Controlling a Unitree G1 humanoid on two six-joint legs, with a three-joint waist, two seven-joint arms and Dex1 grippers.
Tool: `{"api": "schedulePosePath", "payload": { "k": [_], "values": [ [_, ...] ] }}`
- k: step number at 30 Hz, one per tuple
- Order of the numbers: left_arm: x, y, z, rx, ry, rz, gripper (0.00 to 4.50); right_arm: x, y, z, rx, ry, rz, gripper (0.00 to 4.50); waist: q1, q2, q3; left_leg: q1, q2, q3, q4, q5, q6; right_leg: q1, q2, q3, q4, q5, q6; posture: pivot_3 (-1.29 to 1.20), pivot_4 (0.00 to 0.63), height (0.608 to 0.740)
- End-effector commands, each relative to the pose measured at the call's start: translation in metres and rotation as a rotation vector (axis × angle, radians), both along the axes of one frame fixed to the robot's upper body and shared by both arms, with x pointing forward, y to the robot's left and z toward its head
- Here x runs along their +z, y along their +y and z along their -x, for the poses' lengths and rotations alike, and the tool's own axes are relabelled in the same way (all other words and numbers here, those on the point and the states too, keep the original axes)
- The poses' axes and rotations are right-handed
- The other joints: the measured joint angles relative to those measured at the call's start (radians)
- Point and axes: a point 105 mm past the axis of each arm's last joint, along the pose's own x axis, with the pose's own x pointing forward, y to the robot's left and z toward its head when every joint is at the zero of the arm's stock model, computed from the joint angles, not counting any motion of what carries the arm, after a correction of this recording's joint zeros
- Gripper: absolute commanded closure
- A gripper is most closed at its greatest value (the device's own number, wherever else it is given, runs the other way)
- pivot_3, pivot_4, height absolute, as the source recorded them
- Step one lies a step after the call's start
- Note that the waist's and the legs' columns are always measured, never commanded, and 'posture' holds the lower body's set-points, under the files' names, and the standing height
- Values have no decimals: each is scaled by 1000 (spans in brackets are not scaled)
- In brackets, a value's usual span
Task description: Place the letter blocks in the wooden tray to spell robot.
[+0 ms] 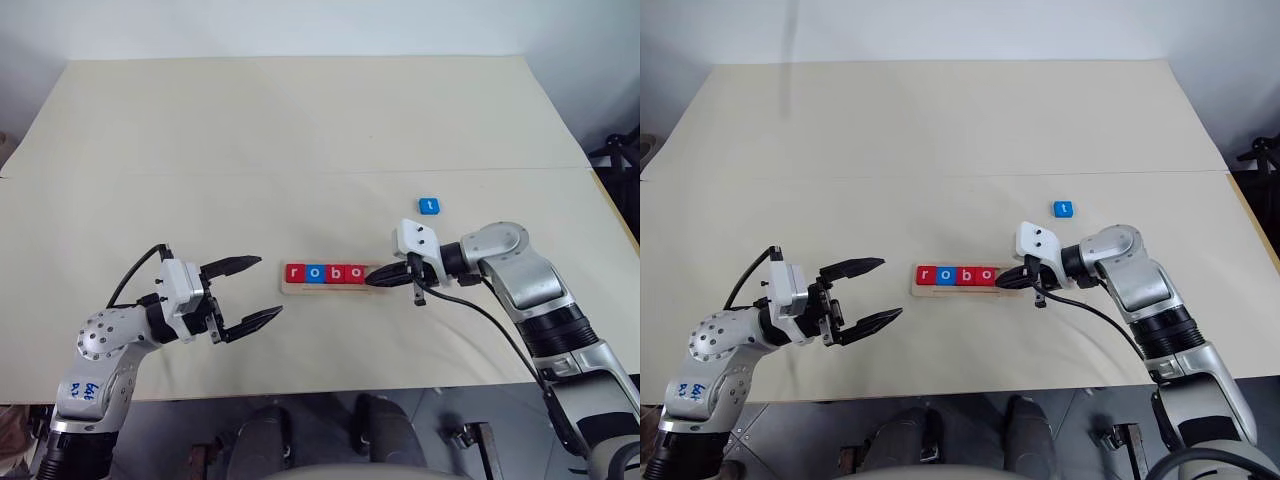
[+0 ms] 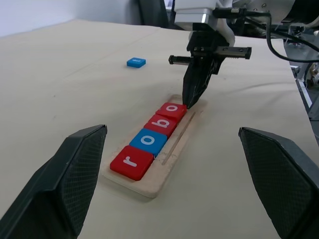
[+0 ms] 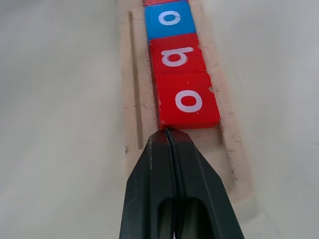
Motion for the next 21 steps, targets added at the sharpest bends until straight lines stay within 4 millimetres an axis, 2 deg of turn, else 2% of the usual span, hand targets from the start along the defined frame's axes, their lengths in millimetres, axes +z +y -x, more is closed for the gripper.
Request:
{"api": "schedulePosePath", "payload": {
  "k": [1, 5, 9, 10, 12, 16, 21],
  "values": [
    [9, -1, 3, -15, -40, 10, 0, 16, -16, 1, -37, -48, -35, 4473, 0, 0, 0, 0, 0, 0, 0, 0, 0, 0, 0, 0, 0, 0, 0, 0, 150, 740],
    [9, -2, 1, -28, -33, 8, 0, 21, -38, -1, -137, -87, -58, 4473, -1, 0, 0, 0, 0, 0, 0, 0, 0, 0, 0, 0, 0, 0, 0, 0, 150, 740],
    [8, -3, 0, -41, -27, 10, 0, 32, -63, 13, -236, -105, -186, 4473, 5, 0, 0, 0, 0, 0, 0, 0, 0, 0, 0, 0, 0, 0, 0, 0, 150, 740],
    [8, -2, -1, -42, -25, 10, 0, 33, -70, 17, -271, -116, -201, 4314, 9, 0, 0, 0, 0, 0, 0, 0, 0, 0, 0, 0, -1, 0, 0, 0, 150, 740],
    [7, 1, -2, -41, -18, 8, 0, 29, -87, 33, -342, -133, -215, 3913, 21, 0, 0, 0, 0, 0, 0, 0, 0, 0, 0, 0, -1, 0, 0, 0, 150, 740],
    [6, 7, -7, -28, -9, 4, 0, 24, -113, 56, -499, -236, -266, 2627, 29, 0, 0, 0, 0, 0, 0, 0, 0, 1, 0, 0, -1, 0, 0, 0, 150, 740],
    [6, 11, -13, -27, -2, -1, 0, 7, -143, 82, -687, -286, -294, 988, 29, 0, 0, 2, 0, 0, 0, 0, 0, 2, 0, 0, -1, 0, 0, 0, 150, 740]
  ]
}}
